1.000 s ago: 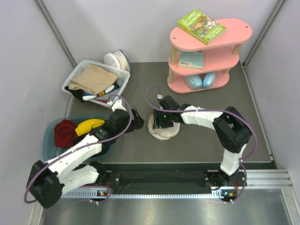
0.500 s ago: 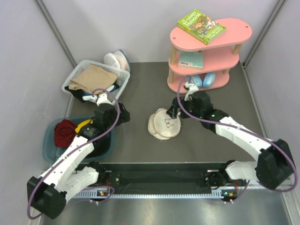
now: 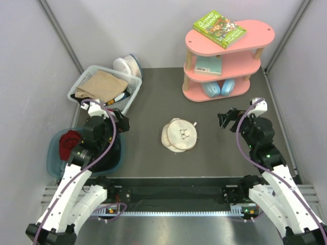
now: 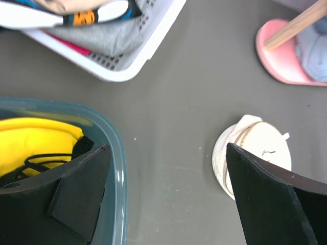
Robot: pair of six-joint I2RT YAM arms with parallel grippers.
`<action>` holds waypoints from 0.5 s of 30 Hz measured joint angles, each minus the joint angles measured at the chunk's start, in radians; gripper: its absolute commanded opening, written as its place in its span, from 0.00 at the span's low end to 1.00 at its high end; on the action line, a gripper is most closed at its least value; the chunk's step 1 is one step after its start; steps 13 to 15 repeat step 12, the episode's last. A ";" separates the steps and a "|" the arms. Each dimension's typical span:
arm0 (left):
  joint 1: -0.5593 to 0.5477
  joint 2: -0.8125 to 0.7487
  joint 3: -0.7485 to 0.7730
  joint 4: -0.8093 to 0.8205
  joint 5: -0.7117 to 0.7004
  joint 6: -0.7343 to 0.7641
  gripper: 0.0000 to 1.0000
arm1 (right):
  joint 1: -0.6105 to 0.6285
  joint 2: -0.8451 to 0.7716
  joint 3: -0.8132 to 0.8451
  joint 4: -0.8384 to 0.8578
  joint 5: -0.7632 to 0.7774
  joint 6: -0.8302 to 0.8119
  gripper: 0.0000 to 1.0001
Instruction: Unzip the laundry bag and remove the bra
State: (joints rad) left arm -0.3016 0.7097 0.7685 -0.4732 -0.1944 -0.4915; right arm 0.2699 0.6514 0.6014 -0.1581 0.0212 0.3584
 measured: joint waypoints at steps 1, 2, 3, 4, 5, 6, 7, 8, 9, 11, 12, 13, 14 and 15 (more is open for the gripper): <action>0.000 -0.021 0.000 0.000 0.000 0.007 0.99 | 0.000 -0.016 0.000 -0.003 0.013 -0.002 1.00; 0.000 -0.035 0.002 0.000 -0.001 0.013 0.99 | 0.000 -0.026 0.000 -0.006 0.024 -0.004 1.00; 0.000 -0.042 0.002 0.000 -0.002 0.017 0.99 | 0.000 -0.029 0.000 -0.010 0.032 -0.007 1.00; 0.000 -0.050 0.004 0.000 -0.003 0.021 0.99 | 0.000 -0.029 0.000 -0.014 0.038 -0.009 1.00; 0.000 -0.055 0.006 0.000 -0.005 0.024 0.99 | 0.000 -0.027 0.000 -0.018 0.042 -0.010 1.00; 0.000 -0.055 0.008 0.001 -0.005 0.024 0.99 | 0.000 -0.024 0.000 -0.022 0.043 -0.011 1.00; 0.000 -0.055 0.010 0.000 -0.005 0.026 0.99 | 0.000 -0.018 0.000 -0.026 0.043 -0.012 1.00; 0.000 -0.053 0.010 0.000 -0.005 0.027 0.99 | 0.000 -0.010 0.000 -0.029 0.043 -0.015 1.00; 0.000 -0.052 0.010 0.000 -0.005 0.027 0.99 | 0.000 -0.003 0.000 -0.031 0.042 -0.016 1.00; 0.000 -0.047 0.010 -0.001 -0.005 0.027 0.99 | 0.000 0.010 0.000 -0.032 0.042 -0.018 1.00; 0.000 -0.046 0.010 -0.002 -0.005 0.028 0.99 | 0.000 0.014 0.000 -0.032 0.042 -0.018 1.00; 0.000 -0.046 0.010 -0.002 -0.005 0.028 0.99 | 0.000 0.014 0.000 -0.032 0.042 -0.018 1.00; 0.000 -0.046 0.010 -0.002 -0.005 0.028 0.99 | 0.000 0.014 0.000 -0.032 0.042 -0.018 1.00; 0.000 -0.046 0.010 -0.002 -0.005 0.028 0.99 | 0.000 0.014 0.000 -0.032 0.042 -0.018 1.00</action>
